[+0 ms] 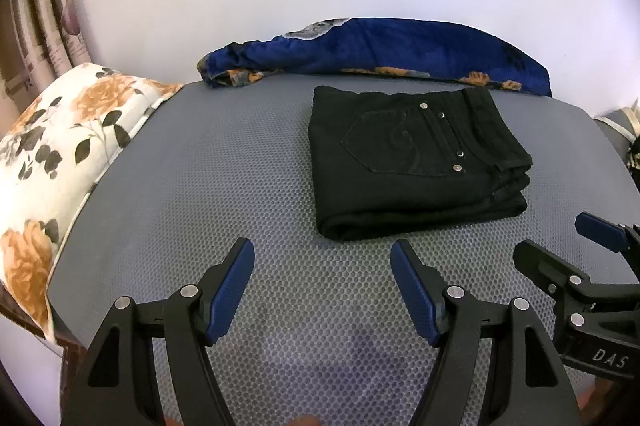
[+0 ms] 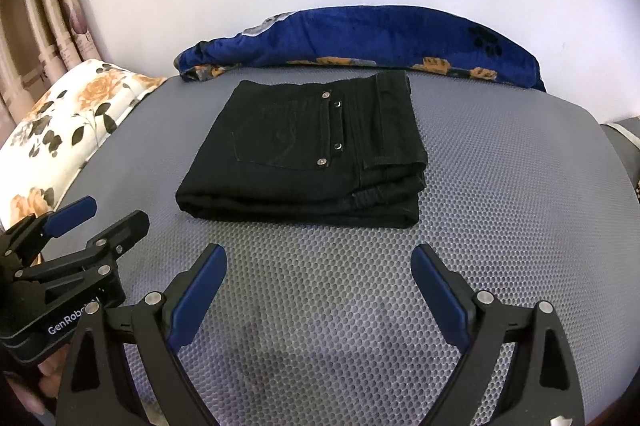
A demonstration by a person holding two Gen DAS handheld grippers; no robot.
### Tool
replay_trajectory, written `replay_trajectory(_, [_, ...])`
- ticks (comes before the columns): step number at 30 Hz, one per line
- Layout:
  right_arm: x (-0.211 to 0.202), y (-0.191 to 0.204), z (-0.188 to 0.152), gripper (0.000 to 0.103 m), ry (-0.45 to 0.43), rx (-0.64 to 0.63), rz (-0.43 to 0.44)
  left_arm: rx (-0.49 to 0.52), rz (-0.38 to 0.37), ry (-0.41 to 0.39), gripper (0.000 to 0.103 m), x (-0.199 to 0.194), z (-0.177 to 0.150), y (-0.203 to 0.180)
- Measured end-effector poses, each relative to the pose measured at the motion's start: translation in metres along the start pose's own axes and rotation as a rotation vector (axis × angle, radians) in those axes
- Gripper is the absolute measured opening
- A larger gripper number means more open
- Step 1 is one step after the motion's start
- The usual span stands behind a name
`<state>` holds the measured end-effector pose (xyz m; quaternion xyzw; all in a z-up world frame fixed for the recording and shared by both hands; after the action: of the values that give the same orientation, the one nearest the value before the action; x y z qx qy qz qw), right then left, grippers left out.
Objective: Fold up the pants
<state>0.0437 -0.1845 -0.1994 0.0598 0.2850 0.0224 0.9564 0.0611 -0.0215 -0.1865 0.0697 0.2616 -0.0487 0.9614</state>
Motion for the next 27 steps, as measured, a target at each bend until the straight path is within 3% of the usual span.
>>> replay_trajectory(27, [0.0078,-0.0001,-0.0073,0.092,0.032,0.014,0.01,-0.003,-0.015,0.019,0.071,0.0061,-0.0043,-0.0027])
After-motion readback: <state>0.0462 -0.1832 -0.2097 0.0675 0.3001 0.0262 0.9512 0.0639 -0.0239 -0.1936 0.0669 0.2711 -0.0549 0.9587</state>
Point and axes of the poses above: each gripper's, at about its wrist camera, not at the fingertips, and x roughly the way its jaws point, y to its left, z to its top, the point moved 8 cm from there along x, roughly the way its jaws point, and after that the axes turned 4 degrees about -y, right-handed, at the moved point
